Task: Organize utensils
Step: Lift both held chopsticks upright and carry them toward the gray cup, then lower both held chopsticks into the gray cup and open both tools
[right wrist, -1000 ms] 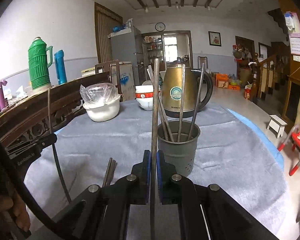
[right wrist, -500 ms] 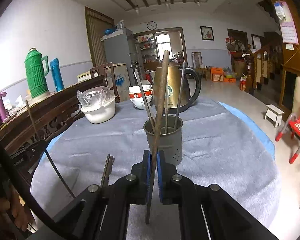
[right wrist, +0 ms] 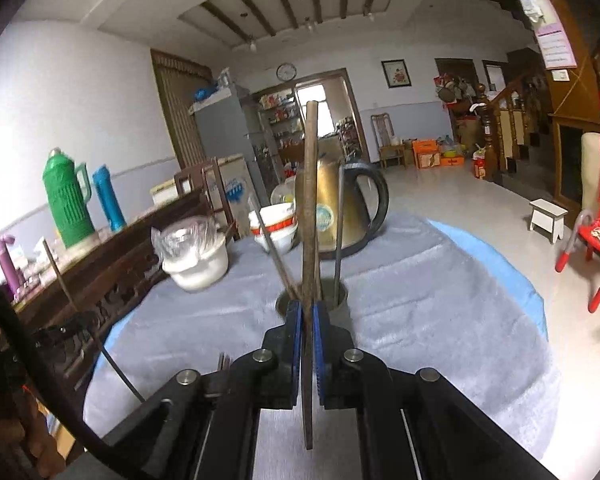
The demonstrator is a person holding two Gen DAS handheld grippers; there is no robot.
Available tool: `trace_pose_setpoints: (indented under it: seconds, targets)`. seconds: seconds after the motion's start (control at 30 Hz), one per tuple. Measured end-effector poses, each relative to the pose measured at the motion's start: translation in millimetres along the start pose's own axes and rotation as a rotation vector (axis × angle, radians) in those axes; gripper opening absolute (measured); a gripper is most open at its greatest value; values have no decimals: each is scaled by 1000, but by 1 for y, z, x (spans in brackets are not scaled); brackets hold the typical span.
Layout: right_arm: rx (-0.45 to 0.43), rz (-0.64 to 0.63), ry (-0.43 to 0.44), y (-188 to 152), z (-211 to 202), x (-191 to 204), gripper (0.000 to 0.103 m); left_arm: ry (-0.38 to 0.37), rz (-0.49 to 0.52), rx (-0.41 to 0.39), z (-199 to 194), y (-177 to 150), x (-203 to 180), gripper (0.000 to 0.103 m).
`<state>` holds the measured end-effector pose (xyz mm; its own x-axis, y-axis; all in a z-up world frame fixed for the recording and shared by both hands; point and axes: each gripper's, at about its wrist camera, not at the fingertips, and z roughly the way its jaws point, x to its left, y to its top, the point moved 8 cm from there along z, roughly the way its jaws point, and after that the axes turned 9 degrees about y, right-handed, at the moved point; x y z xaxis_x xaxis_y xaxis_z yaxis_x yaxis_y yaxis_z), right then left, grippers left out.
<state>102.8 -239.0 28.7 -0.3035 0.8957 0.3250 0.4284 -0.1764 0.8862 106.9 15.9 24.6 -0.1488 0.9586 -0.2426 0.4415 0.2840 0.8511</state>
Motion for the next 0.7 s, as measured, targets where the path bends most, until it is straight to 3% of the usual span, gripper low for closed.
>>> trace_pose_setpoints:
  seconds: [0.23,0.43,0.7]
  targets:
    - [-99,25,9,43,-8,-10,6,-111,-53,-10,7,36,-39,5]
    - [-161,24,13,77,-1,-16,6,-165,-54,-38,25,63,-80,5]
    - [-149,-1,35,100,43,-20,7,-186,-18,-7,67,66,-124,5]
